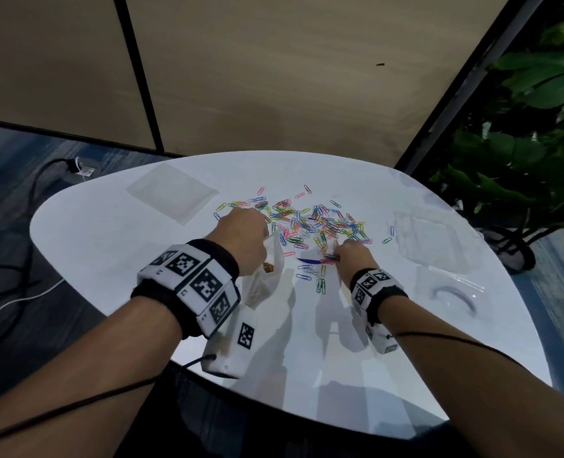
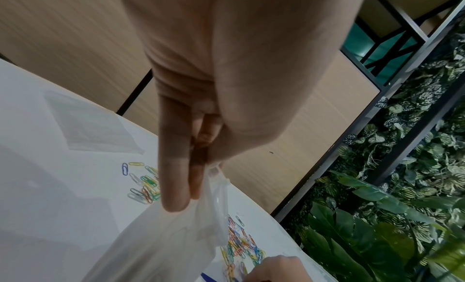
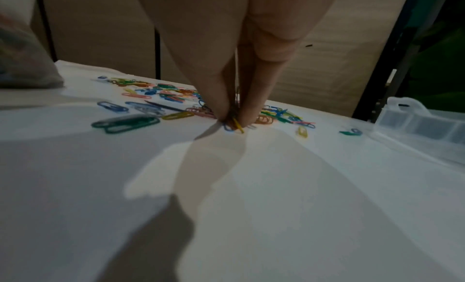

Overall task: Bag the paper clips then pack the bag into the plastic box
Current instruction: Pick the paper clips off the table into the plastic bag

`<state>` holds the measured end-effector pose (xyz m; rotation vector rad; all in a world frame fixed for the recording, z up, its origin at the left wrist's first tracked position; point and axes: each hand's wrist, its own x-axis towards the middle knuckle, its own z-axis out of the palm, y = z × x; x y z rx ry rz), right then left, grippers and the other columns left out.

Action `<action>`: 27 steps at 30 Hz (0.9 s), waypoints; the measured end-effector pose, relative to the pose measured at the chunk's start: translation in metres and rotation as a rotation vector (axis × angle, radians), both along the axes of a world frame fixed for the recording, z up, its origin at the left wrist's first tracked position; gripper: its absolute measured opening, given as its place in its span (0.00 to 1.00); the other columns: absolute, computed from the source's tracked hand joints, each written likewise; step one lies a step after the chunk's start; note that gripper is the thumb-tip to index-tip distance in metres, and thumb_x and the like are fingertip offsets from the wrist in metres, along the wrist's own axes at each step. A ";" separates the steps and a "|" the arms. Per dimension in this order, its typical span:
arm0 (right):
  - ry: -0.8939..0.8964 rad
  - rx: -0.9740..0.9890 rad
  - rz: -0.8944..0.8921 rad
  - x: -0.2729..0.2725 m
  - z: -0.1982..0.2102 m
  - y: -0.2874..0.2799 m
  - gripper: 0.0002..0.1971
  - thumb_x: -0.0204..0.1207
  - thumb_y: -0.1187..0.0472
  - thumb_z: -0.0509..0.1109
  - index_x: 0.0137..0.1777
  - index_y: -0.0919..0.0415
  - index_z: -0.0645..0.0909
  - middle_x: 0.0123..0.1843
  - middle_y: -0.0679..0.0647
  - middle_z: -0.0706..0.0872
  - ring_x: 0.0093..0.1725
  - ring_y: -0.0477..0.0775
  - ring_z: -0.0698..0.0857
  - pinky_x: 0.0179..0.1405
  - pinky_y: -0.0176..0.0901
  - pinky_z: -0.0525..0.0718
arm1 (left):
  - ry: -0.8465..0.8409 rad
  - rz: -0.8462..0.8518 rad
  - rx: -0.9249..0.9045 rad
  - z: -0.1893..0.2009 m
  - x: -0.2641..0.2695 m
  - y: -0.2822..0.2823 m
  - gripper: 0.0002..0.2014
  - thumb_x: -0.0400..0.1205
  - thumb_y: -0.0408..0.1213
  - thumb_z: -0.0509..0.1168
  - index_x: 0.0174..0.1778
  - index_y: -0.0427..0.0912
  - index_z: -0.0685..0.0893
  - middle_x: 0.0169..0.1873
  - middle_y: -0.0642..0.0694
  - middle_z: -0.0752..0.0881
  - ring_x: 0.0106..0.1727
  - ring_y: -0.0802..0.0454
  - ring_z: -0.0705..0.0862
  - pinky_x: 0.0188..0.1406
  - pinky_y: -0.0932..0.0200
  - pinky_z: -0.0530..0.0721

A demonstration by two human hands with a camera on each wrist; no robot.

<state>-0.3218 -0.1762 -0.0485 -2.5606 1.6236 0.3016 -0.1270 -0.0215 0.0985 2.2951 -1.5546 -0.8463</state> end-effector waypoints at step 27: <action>-0.864 0.498 -0.196 0.059 0.084 0.087 0.13 0.70 0.70 0.74 0.54 0.62 0.90 0.34 0.55 0.89 0.43 0.59 0.91 0.50 0.51 0.91 | 0.133 0.057 -0.060 -0.009 -0.015 -0.012 0.17 0.82 0.24 0.62 0.61 0.40 0.90 0.51 0.35 0.91 0.51 0.38 0.91 0.57 0.45 0.91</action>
